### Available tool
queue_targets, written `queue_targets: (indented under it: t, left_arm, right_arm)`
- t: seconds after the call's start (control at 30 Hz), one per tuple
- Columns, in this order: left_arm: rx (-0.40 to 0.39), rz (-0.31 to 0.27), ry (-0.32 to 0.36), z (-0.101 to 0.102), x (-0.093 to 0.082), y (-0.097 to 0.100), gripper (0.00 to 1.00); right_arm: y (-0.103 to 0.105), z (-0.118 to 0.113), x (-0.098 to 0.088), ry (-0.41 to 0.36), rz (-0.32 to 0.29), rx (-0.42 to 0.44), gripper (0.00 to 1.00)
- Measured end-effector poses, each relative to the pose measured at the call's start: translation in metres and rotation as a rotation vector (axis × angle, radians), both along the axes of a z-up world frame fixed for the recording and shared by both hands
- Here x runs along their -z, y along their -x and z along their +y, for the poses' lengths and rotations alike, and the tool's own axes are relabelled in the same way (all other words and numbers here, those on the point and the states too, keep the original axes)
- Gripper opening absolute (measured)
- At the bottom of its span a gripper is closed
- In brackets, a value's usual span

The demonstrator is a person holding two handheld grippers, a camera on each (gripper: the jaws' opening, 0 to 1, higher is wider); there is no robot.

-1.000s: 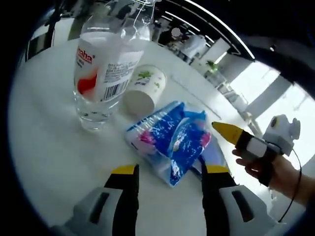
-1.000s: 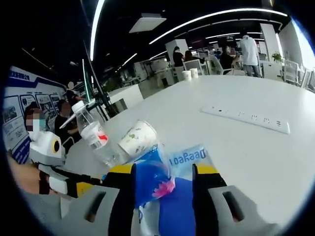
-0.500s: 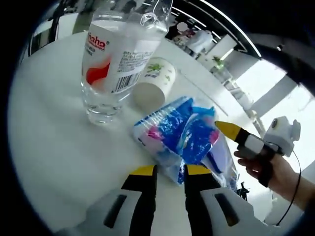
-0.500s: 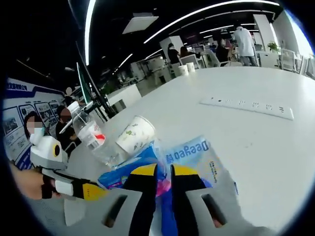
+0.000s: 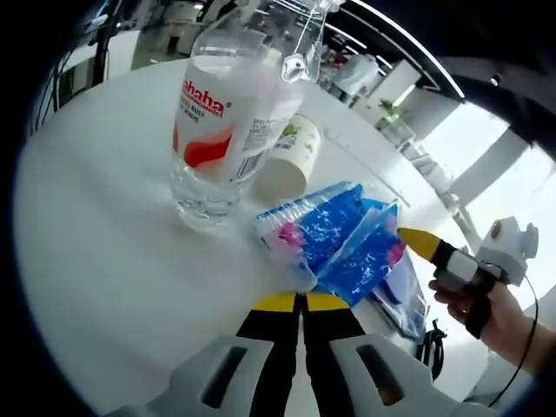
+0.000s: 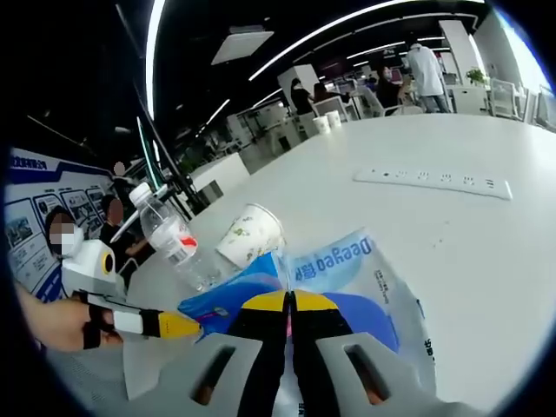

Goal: Arrange the tabletop items into an orderly group along one side of the table until the central work area is clear of visible clutter.

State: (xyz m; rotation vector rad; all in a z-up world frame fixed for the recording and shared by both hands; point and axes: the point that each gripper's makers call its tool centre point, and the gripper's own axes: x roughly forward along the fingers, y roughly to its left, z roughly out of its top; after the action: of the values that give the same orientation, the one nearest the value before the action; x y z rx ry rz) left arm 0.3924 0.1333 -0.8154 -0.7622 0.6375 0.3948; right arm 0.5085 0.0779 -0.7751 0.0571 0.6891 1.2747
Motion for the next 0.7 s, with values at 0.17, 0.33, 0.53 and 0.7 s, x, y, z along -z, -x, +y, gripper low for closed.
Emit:
queue_targets:
  t: [0.17, 0.33, 0.53, 0.7]
  left_arm:
    - [0.02, -0.014, -0.008, 0.001, -0.009, 0.001, 0.0]
    - [0.05, -0.03, -0.016, -0.001, -0.019, 0.003, 0.0]
    - [0.086, -0.045, -0.027, -0.002, -0.034, 0.008, 0.0]
    - [0.129, -0.057, -0.042, -0.002, -0.049, 0.011, 0.0]
  right_arm:
    - [0.004, -0.009, -0.009, -0.021, -0.001, 0.031, 0.0]
    - [0.01, -0.02, -0.015, -0.026, -0.001, 0.062, 0.0]
    - [0.02, -0.026, -0.032, -0.046, -0.009, 0.102, 0.0]
    - [0.028, -0.031, -0.044, -0.054, -0.024, 0.133, 0.0]
